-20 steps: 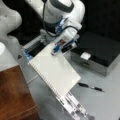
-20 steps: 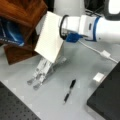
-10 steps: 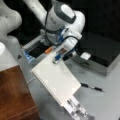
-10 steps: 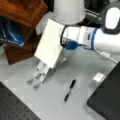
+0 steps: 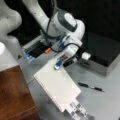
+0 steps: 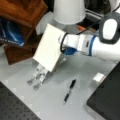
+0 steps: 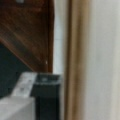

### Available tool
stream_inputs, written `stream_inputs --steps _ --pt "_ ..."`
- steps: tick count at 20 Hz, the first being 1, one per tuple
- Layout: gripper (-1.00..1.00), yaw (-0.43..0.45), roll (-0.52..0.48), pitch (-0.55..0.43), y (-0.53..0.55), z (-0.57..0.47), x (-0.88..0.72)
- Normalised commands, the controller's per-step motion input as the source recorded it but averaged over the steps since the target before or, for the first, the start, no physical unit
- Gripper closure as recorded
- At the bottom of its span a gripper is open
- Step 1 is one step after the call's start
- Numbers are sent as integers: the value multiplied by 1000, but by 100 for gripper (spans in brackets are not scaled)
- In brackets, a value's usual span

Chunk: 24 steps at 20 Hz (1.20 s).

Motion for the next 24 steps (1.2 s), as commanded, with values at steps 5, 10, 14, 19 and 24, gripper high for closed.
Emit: stream_inputs --steps 5,10,14,19,24 --pt "100 111 -287 -104 66 -137 84" --pt "-100 91 -245 -128 66 -104 74" --pt "-100 94 -227 -130 36 -106 87" --pt "-100 99 -189 -131 -12 -110 107" --pt "-100 118 -153 -158 -59 -177 69"
